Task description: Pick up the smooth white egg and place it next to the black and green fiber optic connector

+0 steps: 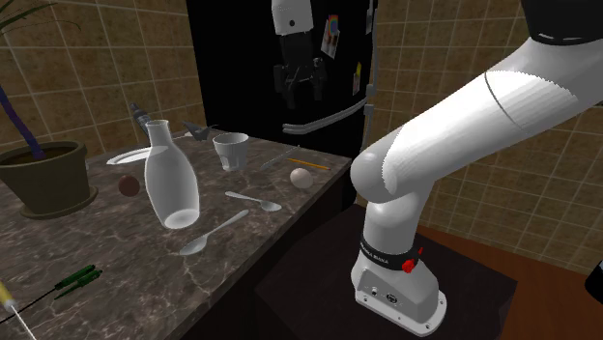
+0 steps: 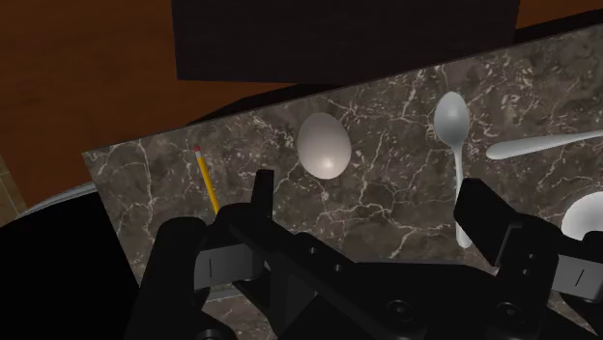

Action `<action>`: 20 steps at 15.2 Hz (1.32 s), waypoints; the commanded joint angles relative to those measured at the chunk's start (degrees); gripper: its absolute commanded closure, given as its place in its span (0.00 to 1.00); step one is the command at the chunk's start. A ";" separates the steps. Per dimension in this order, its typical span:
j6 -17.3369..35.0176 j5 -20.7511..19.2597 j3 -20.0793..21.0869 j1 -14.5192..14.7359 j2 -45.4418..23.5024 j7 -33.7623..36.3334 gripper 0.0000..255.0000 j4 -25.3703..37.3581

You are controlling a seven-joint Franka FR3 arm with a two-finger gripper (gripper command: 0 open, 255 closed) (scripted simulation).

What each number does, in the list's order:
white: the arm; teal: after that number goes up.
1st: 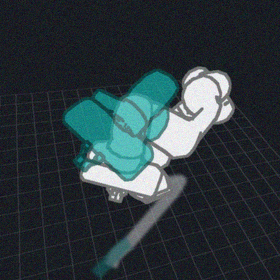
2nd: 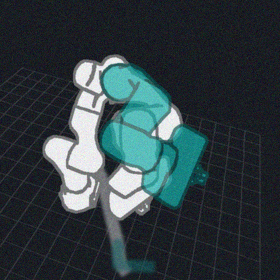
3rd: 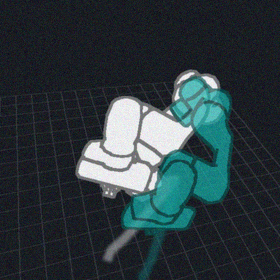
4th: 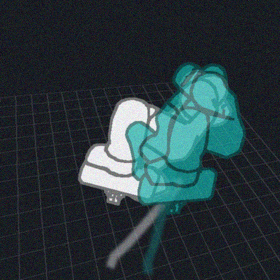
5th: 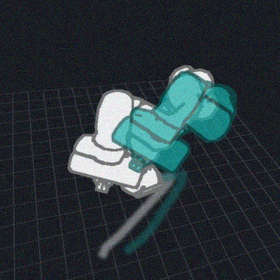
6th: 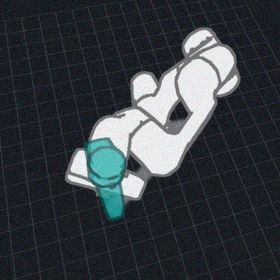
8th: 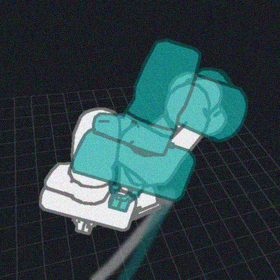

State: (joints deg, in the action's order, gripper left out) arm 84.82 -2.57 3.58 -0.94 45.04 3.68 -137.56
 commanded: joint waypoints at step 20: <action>36.12 0.60 -6.36 0.61 -16.35 -8.65 0.00 -20.74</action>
State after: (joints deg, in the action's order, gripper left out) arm 119.80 -1.93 -2.67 -0.30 29.36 -4.84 -157.88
